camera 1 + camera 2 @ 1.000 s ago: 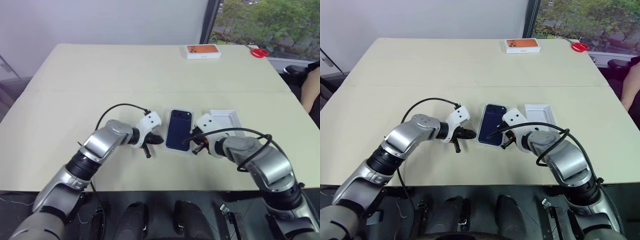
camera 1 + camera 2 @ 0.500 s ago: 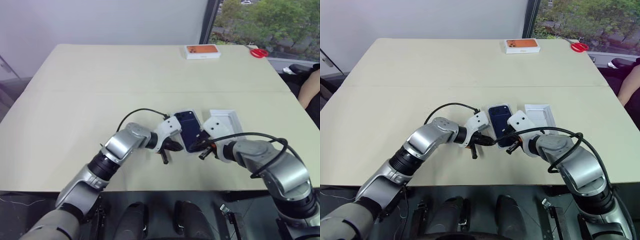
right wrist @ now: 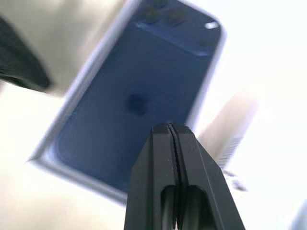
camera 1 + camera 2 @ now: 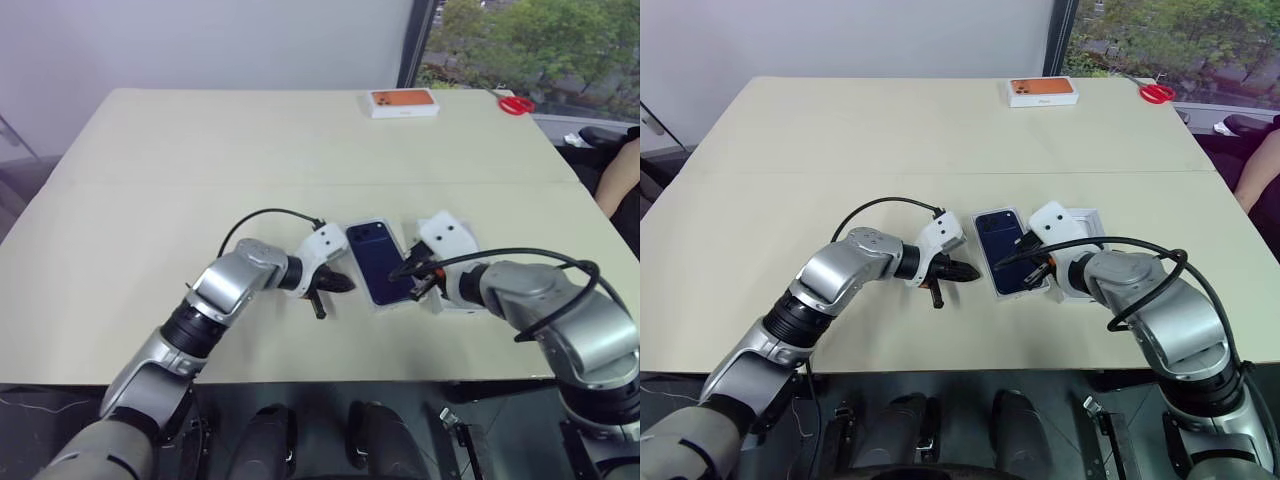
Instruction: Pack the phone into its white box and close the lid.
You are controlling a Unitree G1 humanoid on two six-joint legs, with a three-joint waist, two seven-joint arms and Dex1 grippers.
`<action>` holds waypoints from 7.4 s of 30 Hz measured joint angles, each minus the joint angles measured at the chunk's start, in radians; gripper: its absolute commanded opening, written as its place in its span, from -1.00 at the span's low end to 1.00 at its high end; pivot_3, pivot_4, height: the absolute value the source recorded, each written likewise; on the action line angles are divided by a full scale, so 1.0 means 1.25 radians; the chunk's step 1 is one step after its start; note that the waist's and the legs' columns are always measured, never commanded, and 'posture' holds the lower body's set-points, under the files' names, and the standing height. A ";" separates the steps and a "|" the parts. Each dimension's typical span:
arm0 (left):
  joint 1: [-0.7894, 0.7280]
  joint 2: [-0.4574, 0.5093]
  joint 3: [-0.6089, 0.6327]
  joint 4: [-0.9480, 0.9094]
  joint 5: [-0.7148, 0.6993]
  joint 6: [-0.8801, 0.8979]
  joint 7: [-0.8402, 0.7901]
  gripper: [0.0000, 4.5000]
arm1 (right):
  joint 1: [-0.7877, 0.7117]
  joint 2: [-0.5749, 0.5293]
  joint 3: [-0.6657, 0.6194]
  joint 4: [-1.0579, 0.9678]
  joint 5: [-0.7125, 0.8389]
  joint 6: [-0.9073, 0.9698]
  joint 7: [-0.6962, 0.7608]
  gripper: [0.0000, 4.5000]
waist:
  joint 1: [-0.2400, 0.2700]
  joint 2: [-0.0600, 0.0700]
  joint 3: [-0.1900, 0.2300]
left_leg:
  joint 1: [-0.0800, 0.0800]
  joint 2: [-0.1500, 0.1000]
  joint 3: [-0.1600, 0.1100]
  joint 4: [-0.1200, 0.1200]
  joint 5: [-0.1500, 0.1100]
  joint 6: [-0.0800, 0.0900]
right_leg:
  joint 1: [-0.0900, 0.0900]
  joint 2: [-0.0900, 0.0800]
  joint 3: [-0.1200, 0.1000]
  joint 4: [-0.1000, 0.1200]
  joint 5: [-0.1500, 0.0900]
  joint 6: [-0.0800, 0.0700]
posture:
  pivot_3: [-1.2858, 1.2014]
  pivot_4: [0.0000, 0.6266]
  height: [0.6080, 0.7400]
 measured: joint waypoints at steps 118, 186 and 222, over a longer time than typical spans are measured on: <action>0.161 0.027 0.133 0.030 -0.011 -0.517 -0.210 -1.00 | -0.036 0.034 -0.248 0.222 0.522 0.153 -0.511 0.30 | -0.002 0.001 0.000 | 0.000 0.001 0.002 0.000 -0.001 0.002 | 0.000 0.000 0.000 0.000 0.000 0.000 | 0.03 -0.52 1.00; 0.177 0.035 0.136 0.002 -0.014 -0.495 -0.208 -1.00 | -0.021 0.064 -0.358 0.313 0.535 0.153 -0.541 0.30 | -0.001 0.001 0.000 | 0.000 0.001 0.002 0.000 -0.001 0.002 | 0.000 0.000 0.000 0.000 0.000 0.000 | 0.03 -0.52 1.00; 0.176 0.036 0.137 0.002 -0.020 -0.495 -0.204 -1.00 | 0.116 -0.171 -0.197 0.085 0.407 0.153 -0.224 -0.28 | 0.000 0.002 0.000 | 0.000 0.002 0.002 0.000 -0.001 0.002 | 0.000 0.000 0.001 -0.001 0.000 0.000 | 0.03 -0.52 1.00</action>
